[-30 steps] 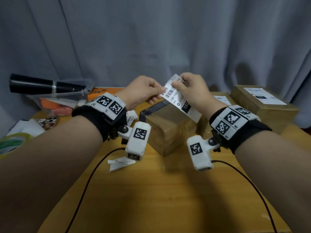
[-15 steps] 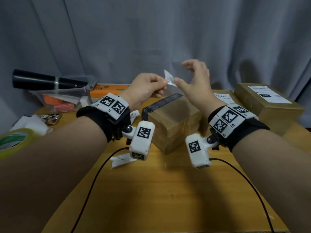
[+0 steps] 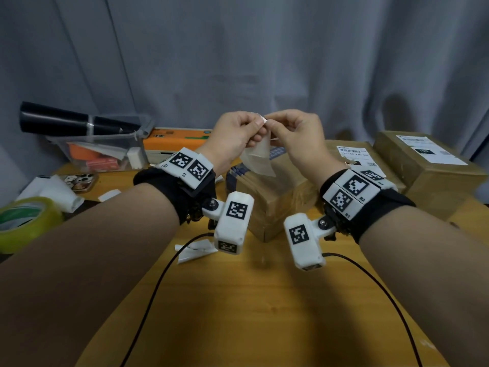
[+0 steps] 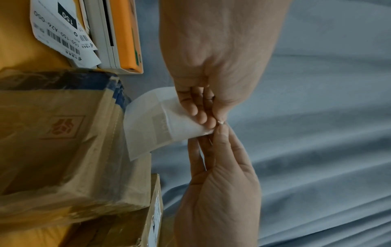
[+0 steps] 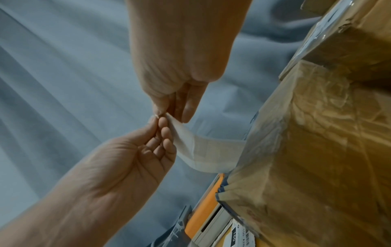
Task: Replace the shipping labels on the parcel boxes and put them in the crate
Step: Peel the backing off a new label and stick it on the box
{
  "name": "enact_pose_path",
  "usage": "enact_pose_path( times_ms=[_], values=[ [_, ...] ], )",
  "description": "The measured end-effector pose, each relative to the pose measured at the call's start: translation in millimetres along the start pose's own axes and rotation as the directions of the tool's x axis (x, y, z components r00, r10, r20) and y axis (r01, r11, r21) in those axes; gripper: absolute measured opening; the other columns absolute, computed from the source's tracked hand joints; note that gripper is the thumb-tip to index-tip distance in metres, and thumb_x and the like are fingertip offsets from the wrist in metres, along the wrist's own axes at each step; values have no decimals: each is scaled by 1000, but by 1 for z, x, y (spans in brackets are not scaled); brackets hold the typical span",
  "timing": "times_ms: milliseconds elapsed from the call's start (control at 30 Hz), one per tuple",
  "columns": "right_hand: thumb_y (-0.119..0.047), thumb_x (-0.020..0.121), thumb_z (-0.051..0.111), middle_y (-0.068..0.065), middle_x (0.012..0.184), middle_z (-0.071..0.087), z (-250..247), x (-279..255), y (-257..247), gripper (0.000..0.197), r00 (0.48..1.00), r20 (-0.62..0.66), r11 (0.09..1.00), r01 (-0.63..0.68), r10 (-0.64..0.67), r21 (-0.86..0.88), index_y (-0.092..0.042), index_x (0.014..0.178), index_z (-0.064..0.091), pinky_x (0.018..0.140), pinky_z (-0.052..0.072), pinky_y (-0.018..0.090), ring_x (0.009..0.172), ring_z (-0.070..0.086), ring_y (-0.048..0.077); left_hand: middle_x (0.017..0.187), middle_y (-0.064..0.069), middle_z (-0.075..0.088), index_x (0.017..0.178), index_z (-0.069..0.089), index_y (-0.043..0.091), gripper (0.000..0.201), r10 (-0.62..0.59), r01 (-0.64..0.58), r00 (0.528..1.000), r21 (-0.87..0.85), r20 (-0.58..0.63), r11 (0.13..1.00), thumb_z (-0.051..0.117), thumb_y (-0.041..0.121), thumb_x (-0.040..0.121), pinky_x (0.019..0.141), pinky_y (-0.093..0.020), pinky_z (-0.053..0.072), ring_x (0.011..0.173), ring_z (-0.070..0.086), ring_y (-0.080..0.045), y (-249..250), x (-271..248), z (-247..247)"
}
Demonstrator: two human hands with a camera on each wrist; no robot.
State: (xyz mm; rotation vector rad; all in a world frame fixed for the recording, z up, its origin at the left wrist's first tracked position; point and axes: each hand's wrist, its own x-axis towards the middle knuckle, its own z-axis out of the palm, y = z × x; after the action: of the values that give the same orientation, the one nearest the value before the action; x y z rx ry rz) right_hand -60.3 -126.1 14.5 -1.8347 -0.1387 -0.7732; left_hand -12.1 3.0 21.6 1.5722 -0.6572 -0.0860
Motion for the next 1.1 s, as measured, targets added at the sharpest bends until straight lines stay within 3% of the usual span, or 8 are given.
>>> enact_pose_path(
  times_ms=[100,233,467,633,767,900,967,1100],
  values=[
    [-7,89,62,9,84,70,1,1,2,12,1000,-4,1000,-14,14,-11,-3,95,72,71,60,31,78,70,20,73,0,59,83,62,11,20,2,-2,1000,3,5,1000,48,8,97,60,-13,45,63,52,-5,-1,0,-1],
    [-8,90,60,9,84,70,2,1,3,12,1000,-8,999,-27,27,-25,-7,93,72,74,60,36,82,70,24,72,-1,59,81,62,11,20,-4,4,1000,-5,-2,1000,49,7,96,59,-13,46,63,52,-6,-1,0,1],
    [-16,87,67,0,79,70,1,-2,1,7,999,7,999,-36,37,-22,-12,89,71,66,58,23,77,68,13,72,-7,58,84,63,10,13,25,-22,999,66,-47,998,53,6,93,61,-18,46,63,52,-10,0,-1,2],
    [-14,88,65,-6,72,67,-3,-1,1,8,999,-4,996,-36,36,-76,-16,83,71,64,56,22,68,64,6,83,-8,62,93,64,2,12,122,-110,992,228,-43,968,58,12,90,76,-29,48,77,56,-14,1,-2,1],
    [-10,87,63,-5,69,65,-2,0,-1,12,999,-20,992,-41,39,-122,-13,77,69,69,58,31,68,63,9,74,2,55,84,59,6,6,167,-150,985,311,-29,939,56,8,88,73,-24,43,74,50,-11,3,-2,4],
    [-11,87,59,7,76,68,0,3,-2,12,997,-53,987,-70,63,-147,-6,80,68,75,57,43,73,65,22,73,3,50,78,53,9,9,147,-128,988,305,-42,944,53,8,87,70,-26,40,74,46,-13,1,-1,6],
    [-11,88,56,9,78,67,1,2,-1,13,995,-61,984,-87,79,-152,-4,83,66,77,55,43,75,63,22,72,4,48,76,52,8,10,132,-113,990,293,-45,949,51,8,87,70,-28,40,73,45,-14,1,-1,6],
    [-9,88,51,0,73,62,2,1,0,14,989,-80,982,-137,128,-131,-8,81,63,77,52,39,75,58,17,68,3,45,66,44,16,22,103,-85,994,295,-44,952,49,8,86,71,-34,42,73,45,-17,1,-2,4]
  ],
)
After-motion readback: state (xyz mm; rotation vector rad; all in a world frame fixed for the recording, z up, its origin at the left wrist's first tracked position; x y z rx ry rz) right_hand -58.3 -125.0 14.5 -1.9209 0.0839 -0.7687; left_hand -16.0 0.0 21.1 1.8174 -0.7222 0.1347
